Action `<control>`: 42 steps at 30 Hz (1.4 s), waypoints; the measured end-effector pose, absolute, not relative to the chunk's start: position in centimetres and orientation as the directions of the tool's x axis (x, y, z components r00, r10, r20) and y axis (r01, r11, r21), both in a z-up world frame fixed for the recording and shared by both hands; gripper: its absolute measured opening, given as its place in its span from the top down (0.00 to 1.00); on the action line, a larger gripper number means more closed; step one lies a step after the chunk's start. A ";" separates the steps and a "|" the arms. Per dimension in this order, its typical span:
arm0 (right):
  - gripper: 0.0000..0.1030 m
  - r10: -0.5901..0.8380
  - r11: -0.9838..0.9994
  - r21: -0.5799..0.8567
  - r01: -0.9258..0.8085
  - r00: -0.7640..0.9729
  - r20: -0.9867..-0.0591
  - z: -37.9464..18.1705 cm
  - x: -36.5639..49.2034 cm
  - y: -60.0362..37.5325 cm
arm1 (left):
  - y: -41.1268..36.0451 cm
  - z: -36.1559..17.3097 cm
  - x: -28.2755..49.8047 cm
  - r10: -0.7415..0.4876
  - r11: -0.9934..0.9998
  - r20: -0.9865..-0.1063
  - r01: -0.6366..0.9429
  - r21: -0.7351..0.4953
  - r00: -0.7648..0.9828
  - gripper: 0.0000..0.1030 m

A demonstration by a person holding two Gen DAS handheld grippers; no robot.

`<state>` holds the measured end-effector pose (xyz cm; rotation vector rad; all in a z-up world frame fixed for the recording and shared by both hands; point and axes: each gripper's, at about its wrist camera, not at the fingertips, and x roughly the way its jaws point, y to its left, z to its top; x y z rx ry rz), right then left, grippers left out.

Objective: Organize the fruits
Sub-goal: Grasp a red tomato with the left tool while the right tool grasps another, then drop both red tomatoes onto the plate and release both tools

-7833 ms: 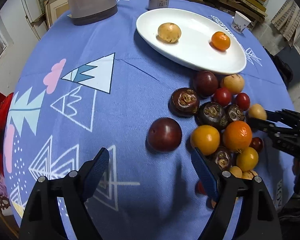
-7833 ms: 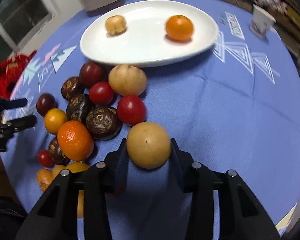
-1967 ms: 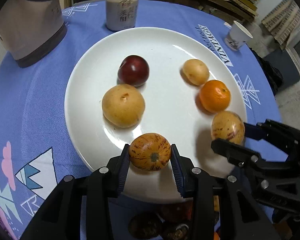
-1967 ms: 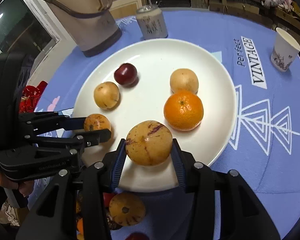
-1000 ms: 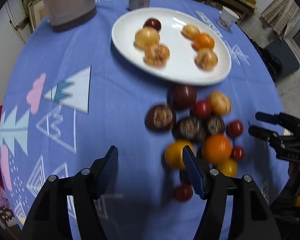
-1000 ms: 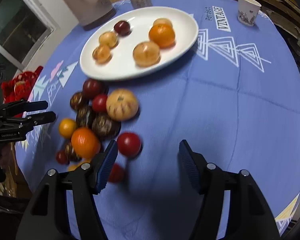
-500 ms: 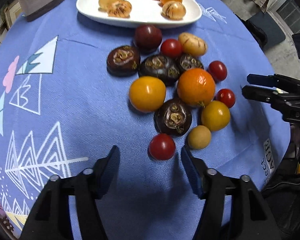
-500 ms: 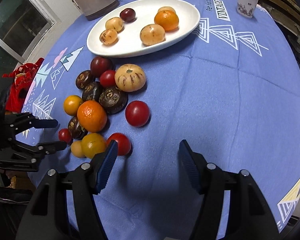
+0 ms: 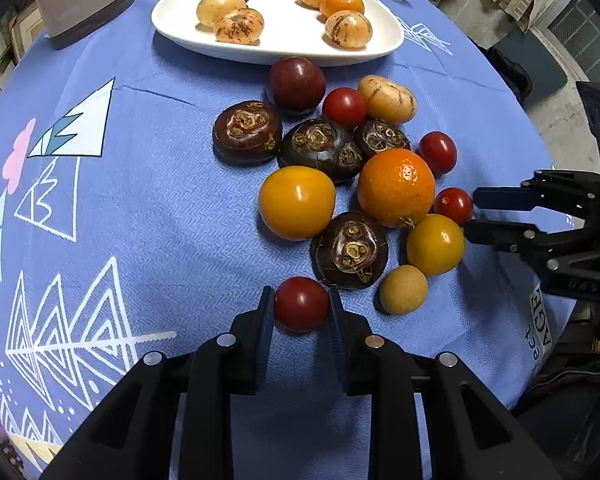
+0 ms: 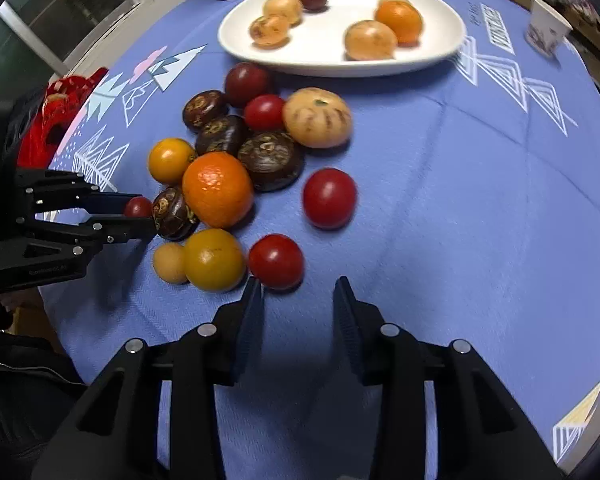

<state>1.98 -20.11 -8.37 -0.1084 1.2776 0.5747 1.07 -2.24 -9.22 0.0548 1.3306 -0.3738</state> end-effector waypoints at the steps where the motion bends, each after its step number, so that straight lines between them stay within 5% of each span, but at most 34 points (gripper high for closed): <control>1: 0.63 0.348 0.852 0.233 -0.469 0.175 -0.921 -8.3 2.0 -19.8 | -2.2 -9.2 0.9 -0.236 0.940 -0.953 0.294 -0.175 0.189 0.74; 7: 0.60 0.333 0.829 0.201 -0.521 0.173 -0.927 -9.2 2.9 -17.6 | -2.2 -9.2 1.0 -0.244 0.942 -0.951 0.280 -0.186 0.190 0.74; 10: 0.73 0.340 0.814 0.193 -0.548 0.179 -0.923 -9.1 2.7 -16.8 | -2.2 -9.1 1.2 -0.246 0.942 -0.951 0.277 -0.188 0.190 0.74; 24: 0.73 0.458 0.836 0.334 -0.435 0.218 -0.862 -4.2 4.0 -21.9 | -0.6 -5.2 2.3 -0.244 0.948 -0.933 0.268 -0.172 0.263 0.74; 33: 0.73 0.490 0.843 0.340 -0.417 0.337 -0.804 -0.1 8.7 -23.1 | -0.4 0.8 6.9 -0.264 0.948 -0.880 0.272 -0.163 0.395 0.74; 42: 0.73 0.494 0.837 0.318 -0.446 0.365 -0.789 -0.9 15.4 -19.7 | -2.9 -0.4 14.7 -0.258 0.949 -0.883 0.273 -0.156 0.393 0.74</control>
